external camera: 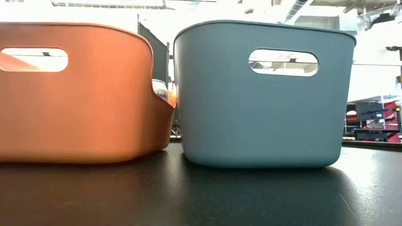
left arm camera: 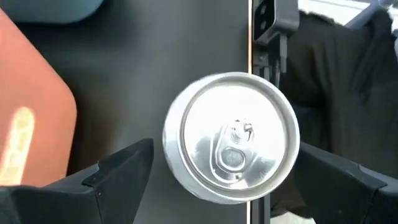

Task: Sort soda cans
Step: Put the right blue and white soda can into the orange bin

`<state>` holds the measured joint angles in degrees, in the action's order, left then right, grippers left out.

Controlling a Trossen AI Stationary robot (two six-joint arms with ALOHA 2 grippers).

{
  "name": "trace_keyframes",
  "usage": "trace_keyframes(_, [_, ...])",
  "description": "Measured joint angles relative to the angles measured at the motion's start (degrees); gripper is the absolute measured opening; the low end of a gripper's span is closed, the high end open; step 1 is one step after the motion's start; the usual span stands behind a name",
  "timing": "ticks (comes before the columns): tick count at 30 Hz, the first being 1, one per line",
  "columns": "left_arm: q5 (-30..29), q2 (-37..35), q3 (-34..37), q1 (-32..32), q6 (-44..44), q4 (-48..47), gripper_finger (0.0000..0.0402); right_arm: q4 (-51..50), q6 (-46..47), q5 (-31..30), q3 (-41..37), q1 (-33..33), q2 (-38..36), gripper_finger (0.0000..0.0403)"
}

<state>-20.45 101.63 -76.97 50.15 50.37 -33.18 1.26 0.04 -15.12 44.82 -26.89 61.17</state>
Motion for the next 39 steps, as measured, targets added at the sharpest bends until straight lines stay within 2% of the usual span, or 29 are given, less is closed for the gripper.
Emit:
trace_keyframes(4, [0.54, 0.74, 0.04, -0.21, -0.18, 0.24, 0.0359, 0.02, 0.01, 0.01, 0.00, 0.04, 0.00, 0.0323])
trace_keyframes(14, [-3.46, 0.72, 0.04, -0.70, -0.63, 0.75, 0.0359, 0.06, 0.14, 0.01, 0.00, 0.04, 0.00, 0.0323])
trace_keyframes(35, [-1.29, 5.42, 0.24, -2.74, -2.73, 4.48, 0.0359, -0.31, -0.03, 0.03, -0.04, 0.04, 0.00, 0.0323])
trace_keyframes(39, [-1.29, 5.40, 0.24, -2.92, -2.88, 4.45, 0.0336, -0.35, -0.03, 0.03, -0.04, 0.04, 0.00, 0.0323])
